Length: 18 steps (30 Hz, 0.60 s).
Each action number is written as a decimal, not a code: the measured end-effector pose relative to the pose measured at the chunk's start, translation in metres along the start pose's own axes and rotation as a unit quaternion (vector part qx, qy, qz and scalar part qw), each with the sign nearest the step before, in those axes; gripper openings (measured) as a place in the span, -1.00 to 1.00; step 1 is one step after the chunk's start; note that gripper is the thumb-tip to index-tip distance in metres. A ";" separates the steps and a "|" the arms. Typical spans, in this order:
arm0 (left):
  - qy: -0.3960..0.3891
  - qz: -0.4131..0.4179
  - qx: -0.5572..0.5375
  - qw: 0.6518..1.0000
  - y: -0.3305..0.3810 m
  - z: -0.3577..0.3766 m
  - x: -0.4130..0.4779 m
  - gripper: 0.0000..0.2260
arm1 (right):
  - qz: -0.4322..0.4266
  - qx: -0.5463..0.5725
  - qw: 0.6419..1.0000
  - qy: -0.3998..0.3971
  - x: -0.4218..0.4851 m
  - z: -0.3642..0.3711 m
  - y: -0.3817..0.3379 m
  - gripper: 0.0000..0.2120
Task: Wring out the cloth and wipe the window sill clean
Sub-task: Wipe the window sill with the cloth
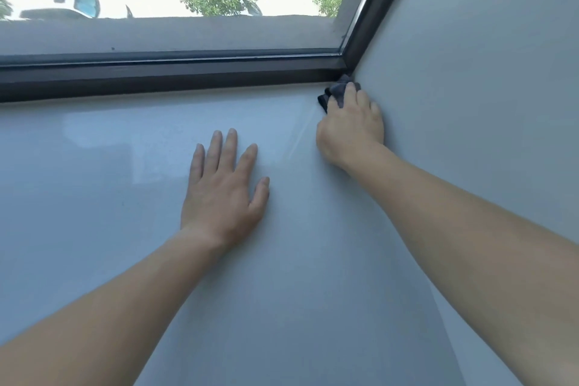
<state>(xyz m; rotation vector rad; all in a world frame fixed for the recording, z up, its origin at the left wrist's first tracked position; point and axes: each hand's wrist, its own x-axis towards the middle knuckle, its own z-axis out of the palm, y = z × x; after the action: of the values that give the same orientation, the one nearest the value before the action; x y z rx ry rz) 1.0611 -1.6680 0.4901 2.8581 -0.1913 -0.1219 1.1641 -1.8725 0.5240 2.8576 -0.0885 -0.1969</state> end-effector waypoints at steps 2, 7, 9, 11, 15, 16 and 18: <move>0.000 0.002 -0.012 1.000 -0.002 0.000 -0.003 -0.40 | -0.003 0.003 1.000 -0.011 -0.017 0.002 0.005 -0.48; 0.018 0.026 -0.072 0.997 -0.002 -0.005 -0.021 -0.47 | 0.003 0.033 0.999 -0.033 -0.062 0.009 0.014 -0.47; 0.020 0.041 -0.078 0.996 0.000 -0.004 -0.044 -0.49 | 0.010 0.053 0.998 -0.027 -0.088 0.014 0.019 -0.47; 0.013 0.053 -0.087 0.995 0.006 0.000 -0.076 -0.51 | 0.014 0.074 0.997 -0.022 -0.117 0.020 0.026 -0.46; 0.001 0.070 -0.080 0.994 0.019 0.008 -0.133 -0.52 | 0.018 0.100 0.994 -0.026 -0.177 0.033 0.034 -0.45; -0.002 0.070 -0.077 0.995 0.022 0.009 -0.143 -0.51 | 0.022 0.102 0.994 -0.028 -0.193 0.037 0.036 -0.44; -0.007 0.071 -0.064 0.995 0.029 0.011 -0.160 -0.51 | 0.032 0.104 0.994 -0.030 -0.228 0.045 0.042 -0.44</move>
<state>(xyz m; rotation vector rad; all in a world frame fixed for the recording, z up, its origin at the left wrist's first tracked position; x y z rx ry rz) 0.8985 -1.6761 0.4980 2.7066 -0.3749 -0.1205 0.9306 -1.9066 0.5213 3.0501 -0.2243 -0.2763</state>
